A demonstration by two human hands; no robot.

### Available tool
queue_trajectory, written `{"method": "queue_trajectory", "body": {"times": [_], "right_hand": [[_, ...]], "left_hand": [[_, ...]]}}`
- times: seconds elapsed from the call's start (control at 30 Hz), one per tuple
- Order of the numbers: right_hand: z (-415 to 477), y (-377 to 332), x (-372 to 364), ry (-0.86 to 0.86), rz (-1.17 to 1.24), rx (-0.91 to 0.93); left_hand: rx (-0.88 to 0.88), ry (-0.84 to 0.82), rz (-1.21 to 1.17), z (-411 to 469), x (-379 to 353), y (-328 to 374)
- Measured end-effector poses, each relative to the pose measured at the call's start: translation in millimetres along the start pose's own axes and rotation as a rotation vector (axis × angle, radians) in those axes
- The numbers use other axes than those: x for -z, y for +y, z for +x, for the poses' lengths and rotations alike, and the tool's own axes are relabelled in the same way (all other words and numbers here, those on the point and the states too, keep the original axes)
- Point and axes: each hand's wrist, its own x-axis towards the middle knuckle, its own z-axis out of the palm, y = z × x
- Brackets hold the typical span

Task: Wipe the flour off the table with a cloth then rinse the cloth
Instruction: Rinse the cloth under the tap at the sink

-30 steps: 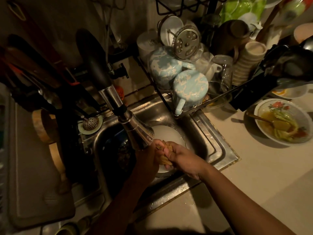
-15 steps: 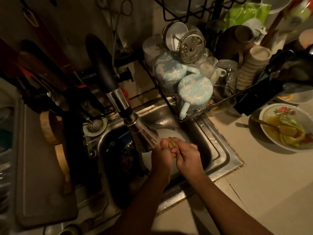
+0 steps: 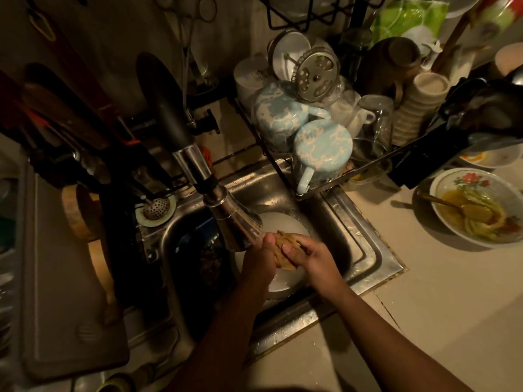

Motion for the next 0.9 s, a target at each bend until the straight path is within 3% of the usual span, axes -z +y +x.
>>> {"method": "queue_trajectory", "body": {"times": [0.07,0.13,0.3,0.4,0.5,0.7,0.9], "right_hand": [[-5.1,-11.9,6.8,-0.080,0.395,-0.435],[-7.7,-19.3,13.1,-0.214,0.470,-0.693],[-6.8,-33.1,3.9,-0.375,0.612,-0.788],[-7.3,-38.2,-9.4,-0.280,0.677,-0.654],[-13.4,-32.8,-30.5,-0.048,0.390,-0.415],[-20.9,6.3,-43.1,0.306,-0.192,0.090],[-12.1,10.3,-34.0,0.433,-0.454,0.275]], "left_hand": [[-0.201,-0.044,0.149,-4.0,7.9,-5.4],[-0.345,-0.077,0.298,-10.4,15.5,-7.0],[-0.611,-0.192,0.495,-11.3,36.0,-15.3],[-0.705,-0.164,0.531,-9.9,43.7,-19.6],[-0.752,-0.073,0.558,-10.6,44.0,-24.0],[-0.516,0.102,0.393,-17.3,14.2,-33.9],[-0.283,0.131,0.284,-19.2,-6.4,-18.4]]}}
